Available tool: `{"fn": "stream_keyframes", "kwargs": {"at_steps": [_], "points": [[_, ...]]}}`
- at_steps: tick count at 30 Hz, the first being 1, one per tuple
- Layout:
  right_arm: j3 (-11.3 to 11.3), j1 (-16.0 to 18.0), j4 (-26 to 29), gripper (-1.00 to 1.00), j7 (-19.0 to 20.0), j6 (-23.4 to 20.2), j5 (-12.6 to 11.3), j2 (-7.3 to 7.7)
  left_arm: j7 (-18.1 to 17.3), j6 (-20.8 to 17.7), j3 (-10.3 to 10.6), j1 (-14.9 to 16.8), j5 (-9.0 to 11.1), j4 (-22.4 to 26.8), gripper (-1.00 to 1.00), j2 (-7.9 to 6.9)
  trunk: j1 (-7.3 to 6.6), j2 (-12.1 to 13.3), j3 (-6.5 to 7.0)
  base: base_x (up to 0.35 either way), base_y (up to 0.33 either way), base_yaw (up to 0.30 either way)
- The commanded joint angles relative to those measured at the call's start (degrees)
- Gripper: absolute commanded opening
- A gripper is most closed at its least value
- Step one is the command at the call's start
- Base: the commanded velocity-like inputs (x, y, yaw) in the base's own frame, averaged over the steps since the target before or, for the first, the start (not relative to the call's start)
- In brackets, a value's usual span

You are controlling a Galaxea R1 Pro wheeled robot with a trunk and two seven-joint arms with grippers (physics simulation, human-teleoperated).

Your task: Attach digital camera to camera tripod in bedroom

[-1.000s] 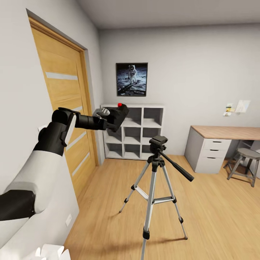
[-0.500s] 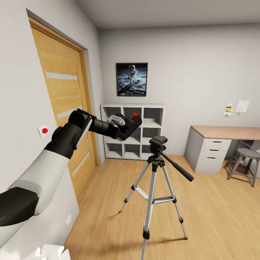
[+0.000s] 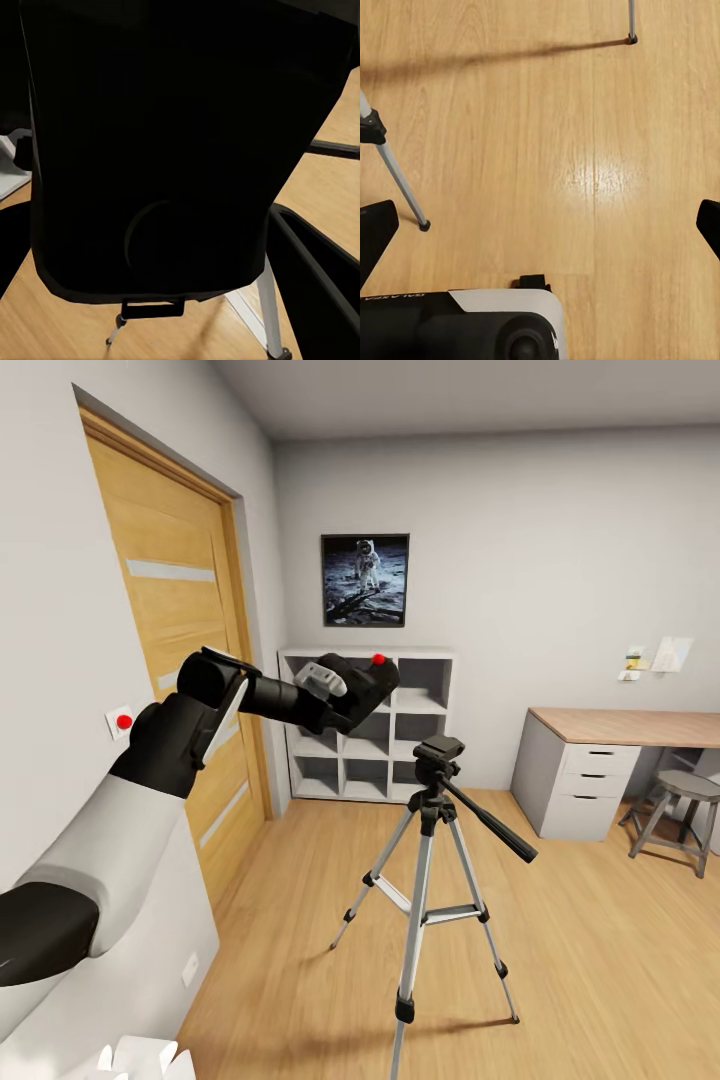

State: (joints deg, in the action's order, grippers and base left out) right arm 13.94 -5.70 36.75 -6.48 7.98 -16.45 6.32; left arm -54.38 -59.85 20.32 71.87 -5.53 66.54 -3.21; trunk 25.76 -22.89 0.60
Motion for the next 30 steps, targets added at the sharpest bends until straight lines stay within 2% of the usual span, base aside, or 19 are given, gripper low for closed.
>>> {"fn": "stream_keyframes", "kwargs": {"at_steps": [1,30], "points": [[0.5,0.0,0.1,1.00,-0.5,0.2,-0.6,0.09,-0.6,-0.1,0.0,0.0,-0.5,0.1,-1.00,-0.02,0.02,0.0,-0.01,0.000,0.000,0.000],[0.5,0.0,0.0,1.00,-0.5,0.2,-0.6,0.09,-0.6,-0.1,0.1,-0.1,-0.5,0.3,-1.00,0.06,0.02,0.0,-0.01,0.010,0.000,0.000]]}}
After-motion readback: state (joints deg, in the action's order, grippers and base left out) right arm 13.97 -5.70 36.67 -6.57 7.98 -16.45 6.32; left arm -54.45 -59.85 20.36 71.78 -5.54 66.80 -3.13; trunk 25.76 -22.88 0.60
